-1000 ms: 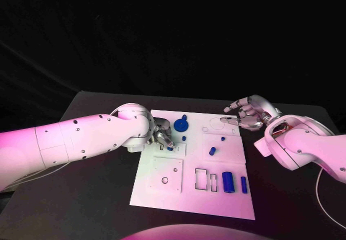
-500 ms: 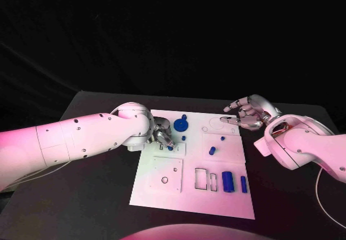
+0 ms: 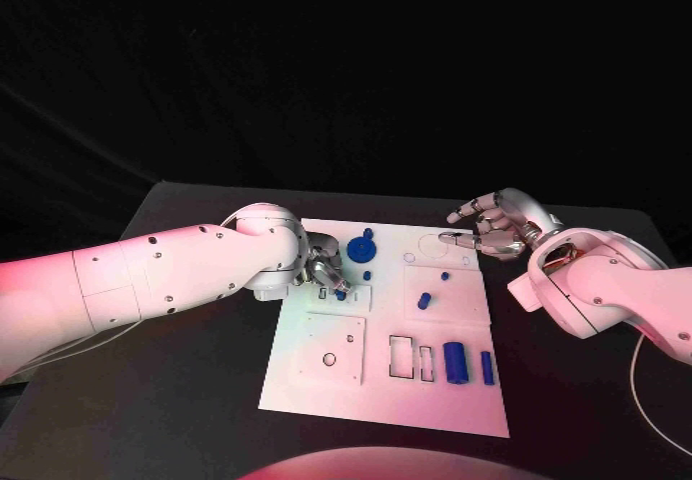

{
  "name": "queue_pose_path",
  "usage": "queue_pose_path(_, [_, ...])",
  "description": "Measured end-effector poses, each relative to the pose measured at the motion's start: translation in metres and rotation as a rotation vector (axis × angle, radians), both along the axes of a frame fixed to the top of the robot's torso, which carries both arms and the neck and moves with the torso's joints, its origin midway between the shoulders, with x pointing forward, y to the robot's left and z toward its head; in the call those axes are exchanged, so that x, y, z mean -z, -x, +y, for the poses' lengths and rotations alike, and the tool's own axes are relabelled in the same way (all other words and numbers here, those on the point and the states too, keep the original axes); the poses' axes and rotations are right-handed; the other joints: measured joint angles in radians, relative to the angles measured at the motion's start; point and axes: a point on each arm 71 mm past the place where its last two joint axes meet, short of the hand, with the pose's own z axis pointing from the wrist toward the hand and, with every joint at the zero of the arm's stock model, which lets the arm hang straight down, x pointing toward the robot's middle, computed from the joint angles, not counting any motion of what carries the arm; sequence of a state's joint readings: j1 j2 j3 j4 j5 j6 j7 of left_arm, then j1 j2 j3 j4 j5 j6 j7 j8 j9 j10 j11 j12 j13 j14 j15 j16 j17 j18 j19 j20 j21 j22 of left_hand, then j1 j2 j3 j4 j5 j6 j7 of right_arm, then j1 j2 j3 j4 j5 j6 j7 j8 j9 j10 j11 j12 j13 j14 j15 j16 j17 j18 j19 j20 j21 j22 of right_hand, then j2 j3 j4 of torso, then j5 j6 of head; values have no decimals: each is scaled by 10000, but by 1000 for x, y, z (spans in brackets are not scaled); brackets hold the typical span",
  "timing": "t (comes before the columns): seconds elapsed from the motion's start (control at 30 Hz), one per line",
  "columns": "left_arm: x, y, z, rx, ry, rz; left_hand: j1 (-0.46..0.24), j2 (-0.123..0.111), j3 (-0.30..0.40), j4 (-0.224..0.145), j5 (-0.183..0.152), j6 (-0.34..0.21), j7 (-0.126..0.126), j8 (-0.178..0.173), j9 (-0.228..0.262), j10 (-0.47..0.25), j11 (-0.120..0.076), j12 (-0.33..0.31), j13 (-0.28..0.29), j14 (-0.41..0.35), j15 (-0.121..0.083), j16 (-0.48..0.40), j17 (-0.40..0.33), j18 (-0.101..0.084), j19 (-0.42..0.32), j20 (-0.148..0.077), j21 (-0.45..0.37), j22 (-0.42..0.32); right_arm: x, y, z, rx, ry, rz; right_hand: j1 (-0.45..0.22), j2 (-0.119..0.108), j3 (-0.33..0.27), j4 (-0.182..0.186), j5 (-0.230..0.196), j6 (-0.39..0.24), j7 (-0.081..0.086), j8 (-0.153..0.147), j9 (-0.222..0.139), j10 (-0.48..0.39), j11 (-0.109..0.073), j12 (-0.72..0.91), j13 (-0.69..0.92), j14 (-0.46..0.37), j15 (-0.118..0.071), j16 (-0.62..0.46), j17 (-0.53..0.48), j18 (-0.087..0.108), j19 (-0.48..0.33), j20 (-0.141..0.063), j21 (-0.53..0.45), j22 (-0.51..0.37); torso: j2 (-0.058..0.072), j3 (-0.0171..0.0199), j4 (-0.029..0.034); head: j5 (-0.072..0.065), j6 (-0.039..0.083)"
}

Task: Assemble the parts on the task board

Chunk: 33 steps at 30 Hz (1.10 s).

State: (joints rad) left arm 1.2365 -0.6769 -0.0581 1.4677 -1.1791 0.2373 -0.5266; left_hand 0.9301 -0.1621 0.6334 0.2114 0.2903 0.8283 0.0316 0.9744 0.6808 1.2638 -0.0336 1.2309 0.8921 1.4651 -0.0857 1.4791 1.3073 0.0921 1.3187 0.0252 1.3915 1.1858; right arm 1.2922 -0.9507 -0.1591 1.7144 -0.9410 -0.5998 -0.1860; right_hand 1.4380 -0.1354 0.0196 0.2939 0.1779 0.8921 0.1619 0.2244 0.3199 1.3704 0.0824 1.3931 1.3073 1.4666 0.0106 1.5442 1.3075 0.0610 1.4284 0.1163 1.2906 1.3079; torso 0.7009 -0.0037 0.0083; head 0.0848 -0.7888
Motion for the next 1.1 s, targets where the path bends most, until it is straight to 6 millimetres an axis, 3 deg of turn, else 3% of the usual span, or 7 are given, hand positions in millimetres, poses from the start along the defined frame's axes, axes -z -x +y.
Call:
queue_pose_path(0.57, [0, 0, 0, 20, -24, 15, 72, -63, -1227, 681, -37, 15, -14, -64, -34, 0, 0, 41, 23, 0, 0, 0, 0, 0, 0, 0, -22, 0, 0, 0, 0, 2, 1, -4, -92, 12, -28, -27, 0, 0, 0, 38, 7, 0, 0, 0, 0, 0, 0, -39, -1, 0, 0, 0, 0, -2, -7, -7, 5, 13, 26])
queue_pose_path(1.1, [0, 3, 2, 61, -13, -2, 71, -63, -1341, 796, -37, 4, -21, -108, -34, -1, 1, 75, 42, 0, 0, 0, 0, 0, -1, 1, -22, 1, 0, 0, 0, 9, 3, -4, -91, 13, -55, 1, 0, 0, 0, 38, 7, 1, 1, 0, 8, 0, 0, -39, -2, 1, -36, -36, -39, -3, -6, -7, 0, 15, 61])
